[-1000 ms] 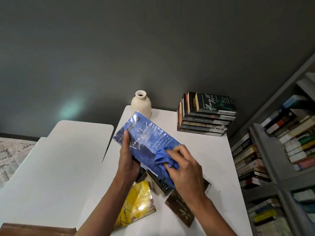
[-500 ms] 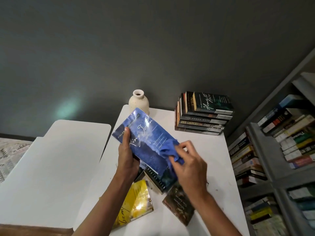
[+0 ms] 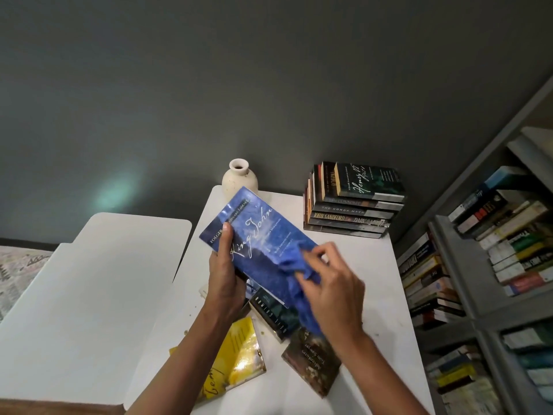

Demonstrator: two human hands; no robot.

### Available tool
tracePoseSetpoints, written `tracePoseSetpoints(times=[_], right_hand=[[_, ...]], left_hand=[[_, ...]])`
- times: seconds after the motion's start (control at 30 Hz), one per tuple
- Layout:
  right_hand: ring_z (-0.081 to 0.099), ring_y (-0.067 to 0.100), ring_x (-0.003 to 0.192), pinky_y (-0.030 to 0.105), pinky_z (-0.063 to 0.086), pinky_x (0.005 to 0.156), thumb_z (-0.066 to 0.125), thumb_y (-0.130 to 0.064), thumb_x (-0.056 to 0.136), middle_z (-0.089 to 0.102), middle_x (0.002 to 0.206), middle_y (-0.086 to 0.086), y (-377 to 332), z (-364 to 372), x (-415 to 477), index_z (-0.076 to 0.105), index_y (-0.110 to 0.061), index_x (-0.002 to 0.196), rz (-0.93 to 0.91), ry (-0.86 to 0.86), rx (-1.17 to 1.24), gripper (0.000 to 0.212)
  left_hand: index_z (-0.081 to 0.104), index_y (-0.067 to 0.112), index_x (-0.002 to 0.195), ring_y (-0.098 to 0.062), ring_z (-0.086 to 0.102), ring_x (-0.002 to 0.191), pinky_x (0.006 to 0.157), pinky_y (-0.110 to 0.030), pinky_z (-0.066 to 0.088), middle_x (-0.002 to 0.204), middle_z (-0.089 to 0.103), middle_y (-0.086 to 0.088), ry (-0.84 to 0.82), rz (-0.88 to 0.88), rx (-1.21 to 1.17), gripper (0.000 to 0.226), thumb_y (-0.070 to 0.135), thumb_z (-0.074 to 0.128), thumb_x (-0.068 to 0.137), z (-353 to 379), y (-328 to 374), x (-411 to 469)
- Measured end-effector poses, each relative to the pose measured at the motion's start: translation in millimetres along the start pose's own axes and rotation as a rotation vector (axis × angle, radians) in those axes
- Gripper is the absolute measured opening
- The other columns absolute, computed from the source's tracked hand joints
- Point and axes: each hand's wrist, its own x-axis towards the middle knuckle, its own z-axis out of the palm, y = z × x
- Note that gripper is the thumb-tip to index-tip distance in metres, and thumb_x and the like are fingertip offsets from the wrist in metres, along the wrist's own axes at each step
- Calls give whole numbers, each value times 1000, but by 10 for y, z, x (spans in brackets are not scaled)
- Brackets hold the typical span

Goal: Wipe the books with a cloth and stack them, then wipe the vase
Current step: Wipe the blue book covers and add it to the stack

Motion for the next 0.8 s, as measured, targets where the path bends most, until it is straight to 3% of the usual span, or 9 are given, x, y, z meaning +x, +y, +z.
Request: tracePoseSetpoints(times=[0.07,0.2,0.3,0.37,0.47,0.6,0.7,0.8], right_hand=[[60,15,68,29,48,45,82,-22,71,56,90,-5,-38,-15,115,69,-20,107,31,33,-34,39],[58,11,69,29,53,46,72,-33,77,54,88,-6,-224,22,-27,67,-25,111,-231,-102,-70,35],[60,12,68,33,53,44,79,-30,74,56,87,-6,-91,-62,141,68,-24,104,-67,-58,-43,33],[60,13,69,32,52,44,77,-29,74,56,87,-5,-125,-89,165,69,-21,101,-90,-38,-61,29],[56,10,67,24,48,44,66,-37,76,53,85,-7,-224,-66,-19,69,-25,105,-281,-122,-80,31],[57,11,66,29,50,45,78,-32,73,55,86,-8,-33,-134,170,70,-24,101,-65,-70,-58,30],[59,13,69,31,52,44,79,-27,73,55,88,-6,-152,-98,291,69,-21,99,-78,-31,-99,28],[58,10,70,11,41,45,81,-31,68,56,88,-6,-252,-46,80,69,-25,107,-227,-128,-104,41]], left_hand=[[61,13,122,-21,71,97,76,-32,58,110,73,-6,13,5,1,37,39,50,97,12,-17,21],[54,8,133,-31,64,112,95,-43,52,126,65,-14,3,-32,28,54,45,52,94,16,-29,-23],[51,11,137,-33,60,119,103,-48,46,132,60,-16,21,-59,-9,59,49,57,92,-18,-43,-41],[48,11,140,-35,55,125,108,-52,40,137,56,-17,7,-80,-37,67,53,59,89,-15,-41,-45],[52,10,136,-34,60,119,101,-48,48,131,61,-17,7,-83,-38,59,50,52,94,-12,-3,-41],[51,12,138,-35,57,122,108,-53,40,133,59,-16,32,-77,-34,60,50,56,92,-27,3,-51],[51,11,137,-33,60,119,103,-48,45,132,61,-16,55,-83,-40,58,49,53,93,22,10,-51],[55,10,132,-31,65,109,89,-41,55,125,65,-16,10,-97,-64,53,47,51,94,19,51,-35]])
